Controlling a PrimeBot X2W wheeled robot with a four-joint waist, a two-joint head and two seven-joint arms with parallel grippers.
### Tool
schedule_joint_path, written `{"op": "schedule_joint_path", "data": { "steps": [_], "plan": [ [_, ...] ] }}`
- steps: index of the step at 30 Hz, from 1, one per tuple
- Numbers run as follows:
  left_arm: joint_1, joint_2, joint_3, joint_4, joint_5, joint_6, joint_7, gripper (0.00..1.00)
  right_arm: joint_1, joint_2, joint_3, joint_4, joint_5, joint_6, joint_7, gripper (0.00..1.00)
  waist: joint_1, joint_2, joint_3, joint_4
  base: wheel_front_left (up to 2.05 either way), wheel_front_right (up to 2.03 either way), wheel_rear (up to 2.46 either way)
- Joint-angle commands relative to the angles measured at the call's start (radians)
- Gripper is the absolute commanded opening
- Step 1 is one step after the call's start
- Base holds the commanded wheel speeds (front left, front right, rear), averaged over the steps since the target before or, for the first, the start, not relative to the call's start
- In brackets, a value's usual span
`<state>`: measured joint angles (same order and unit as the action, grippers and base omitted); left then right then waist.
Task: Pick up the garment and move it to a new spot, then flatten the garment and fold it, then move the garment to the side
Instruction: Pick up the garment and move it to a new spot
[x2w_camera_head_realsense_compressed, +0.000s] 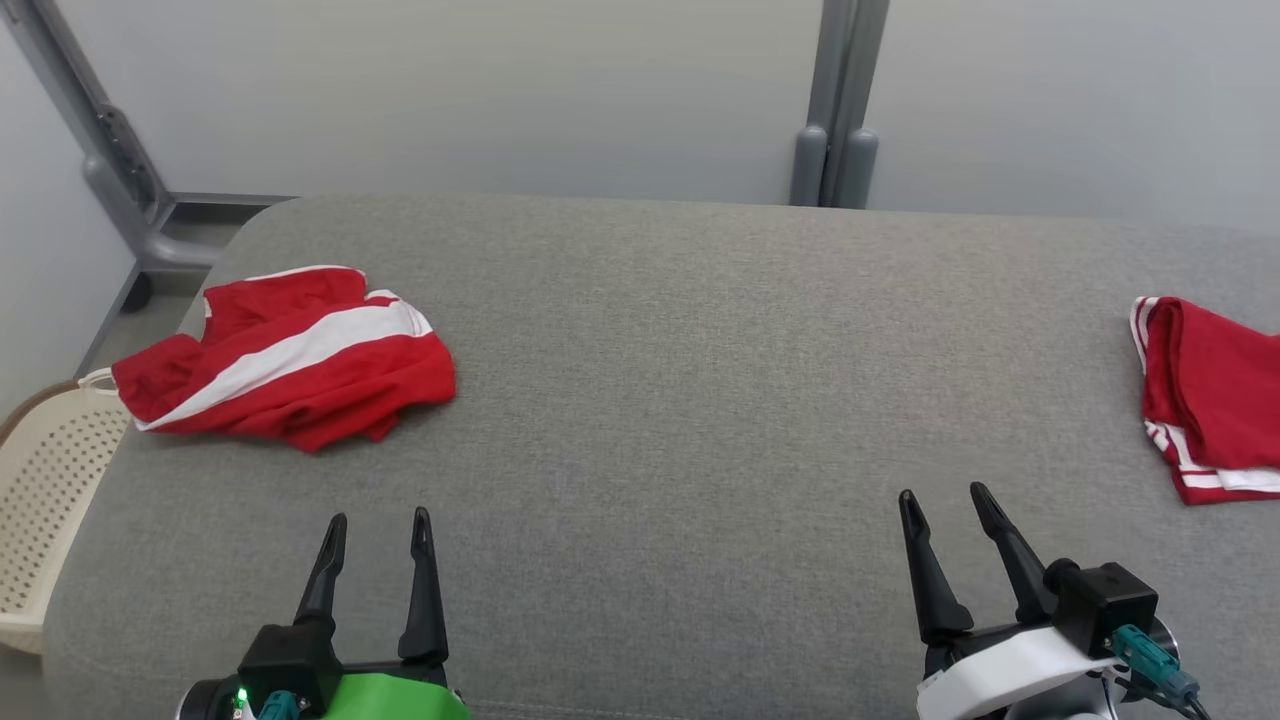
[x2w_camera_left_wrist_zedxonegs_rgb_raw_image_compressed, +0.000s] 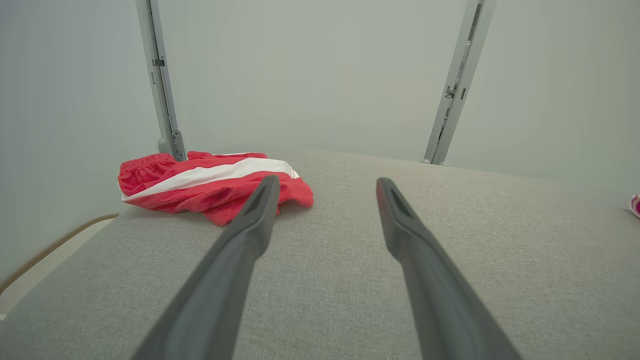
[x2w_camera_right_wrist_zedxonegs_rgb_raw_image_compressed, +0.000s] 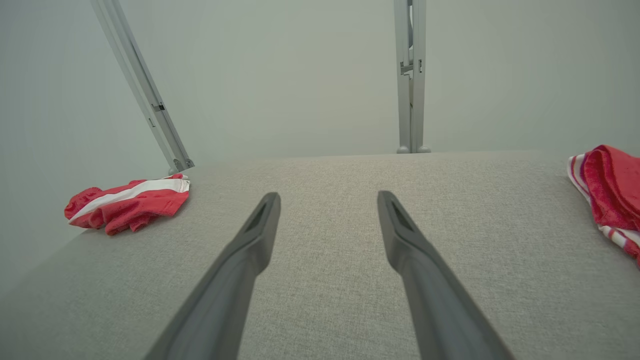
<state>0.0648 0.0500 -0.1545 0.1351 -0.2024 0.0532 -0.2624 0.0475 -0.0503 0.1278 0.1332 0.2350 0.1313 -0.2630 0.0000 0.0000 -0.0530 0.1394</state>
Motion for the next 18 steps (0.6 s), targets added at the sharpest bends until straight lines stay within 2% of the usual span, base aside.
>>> {"op": "schedule_joint_path", "data": {
  "steps": [1, 18],
  "plan": [
    [-0.011, 0.001, 0.004, -0.004, -0.010, 0.004, -0.002, 1.00, -0.004, -0.001, 0.002, 0.000, 0.005, -0.001, -0.003, 1.00, 0.0000, 0.0000, 0.010, 0.054, 0.00, 0.00, 0.00],
    [-0.010, 0.001, 0.011, -0.020, -0.008, 0.017, -0.002, 1.00, -0.014, -0.001, 0.030, 0.005, 0.025, -0.001, -0.003, 1.00, 0.0000, 0.0000, 0.014, 0.263, 0.00, 0.00, 0.00]
  ]
}}
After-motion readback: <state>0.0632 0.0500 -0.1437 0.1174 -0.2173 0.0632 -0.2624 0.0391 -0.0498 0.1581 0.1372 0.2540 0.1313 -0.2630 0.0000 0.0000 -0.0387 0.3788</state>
